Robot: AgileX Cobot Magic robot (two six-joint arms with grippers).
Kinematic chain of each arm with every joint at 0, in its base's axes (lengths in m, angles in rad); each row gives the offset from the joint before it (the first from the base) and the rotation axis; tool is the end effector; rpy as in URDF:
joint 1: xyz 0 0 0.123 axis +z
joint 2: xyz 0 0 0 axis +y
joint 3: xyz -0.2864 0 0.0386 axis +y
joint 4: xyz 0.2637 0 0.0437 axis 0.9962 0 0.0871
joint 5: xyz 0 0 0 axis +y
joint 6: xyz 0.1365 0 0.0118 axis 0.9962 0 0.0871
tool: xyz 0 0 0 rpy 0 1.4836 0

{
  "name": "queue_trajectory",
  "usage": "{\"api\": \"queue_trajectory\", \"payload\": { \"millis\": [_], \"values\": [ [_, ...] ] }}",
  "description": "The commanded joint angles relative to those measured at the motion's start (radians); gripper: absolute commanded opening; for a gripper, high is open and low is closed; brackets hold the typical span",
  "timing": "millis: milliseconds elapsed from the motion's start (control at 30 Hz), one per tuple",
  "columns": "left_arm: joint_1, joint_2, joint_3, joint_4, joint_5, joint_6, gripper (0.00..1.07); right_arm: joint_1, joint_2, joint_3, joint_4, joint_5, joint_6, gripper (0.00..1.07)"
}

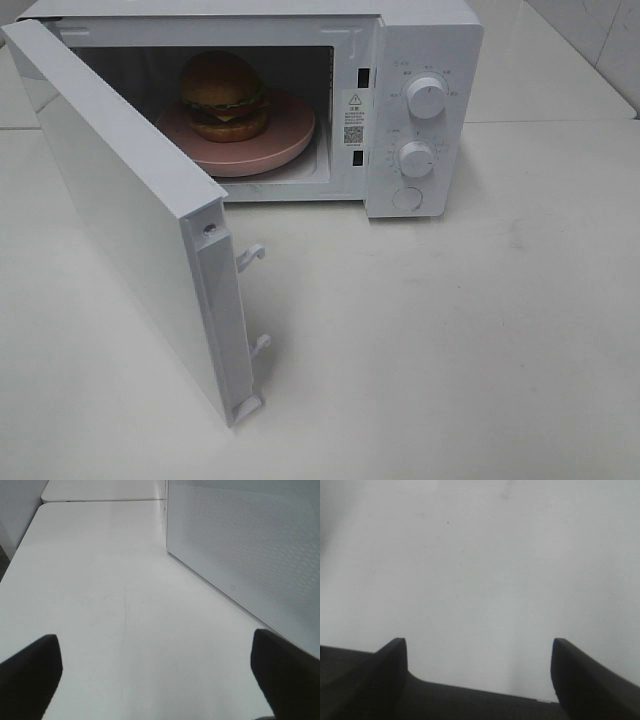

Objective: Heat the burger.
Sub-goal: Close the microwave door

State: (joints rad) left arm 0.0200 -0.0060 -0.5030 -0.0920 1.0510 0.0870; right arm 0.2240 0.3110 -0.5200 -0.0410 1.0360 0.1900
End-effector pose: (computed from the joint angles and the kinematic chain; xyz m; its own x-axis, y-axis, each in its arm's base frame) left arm 0.0453 -0.0100 0.2667 -0.4351 0.0324 -0.8998 0.0697 0.9976 0.0022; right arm 0.0880 0.0151 0.2525 -0.6807 0.0174 -0.7323 -0.0832 0.9914 0.1009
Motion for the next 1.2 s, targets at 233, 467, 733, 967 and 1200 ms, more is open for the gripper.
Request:
{"api": "queue_trajectory", "payload": {
  "millis": [233,467,733,967,1200],
  "values": [
    [0.001,-0.019,0.004,-0.003,-0.014,-0.005,0.94,-0.085,-0.234,0.006,0.071,-0.005,-0.101,0.75],
    [0.001,-0.019,0.004,-0.003,-0.014,-0.005,0.94,-0.133,-0.341,0.01,0.078,-0.002,-0.132,0.73],
    [0.001,-0.017,0.004,-0.003,-0.014,-0.005,0.94,-0.139,-0.341,0.013,0.071,0.001,-0.125,0.72],
    [0.001,-0.017,0.004,-0.003,-0.014,-0.005,0.94,-0.139,-0.341,0.013,0.071,0.001,-0.127,0.72],
    [0.001,-0.017,0.004,-0.003,-0.014,-0.005,0.94,-0.139,-0.341,0.013,0.071,0.001,-0.127,0.72]
  ]
}}
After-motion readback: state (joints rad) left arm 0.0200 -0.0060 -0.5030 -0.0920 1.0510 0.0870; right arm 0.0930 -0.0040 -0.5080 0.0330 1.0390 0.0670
